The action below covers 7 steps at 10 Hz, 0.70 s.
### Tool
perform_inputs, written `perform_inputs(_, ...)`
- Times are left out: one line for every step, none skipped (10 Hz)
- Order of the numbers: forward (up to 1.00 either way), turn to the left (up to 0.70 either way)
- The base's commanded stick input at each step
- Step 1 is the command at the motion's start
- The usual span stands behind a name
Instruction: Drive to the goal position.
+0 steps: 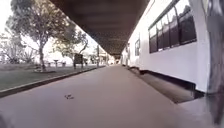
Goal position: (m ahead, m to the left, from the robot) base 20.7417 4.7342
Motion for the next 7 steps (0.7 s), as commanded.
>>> perform_inputs(0.7,0.0)
perform_inputs(0.7,0.0)
perform_inputs(0.7,0.0)
perform_inputs(0.7,0.0)
perform_inputs(0.7,0.0)
perform_inputs(0.7,0.0)
perform_inputs(0.7,0.0)
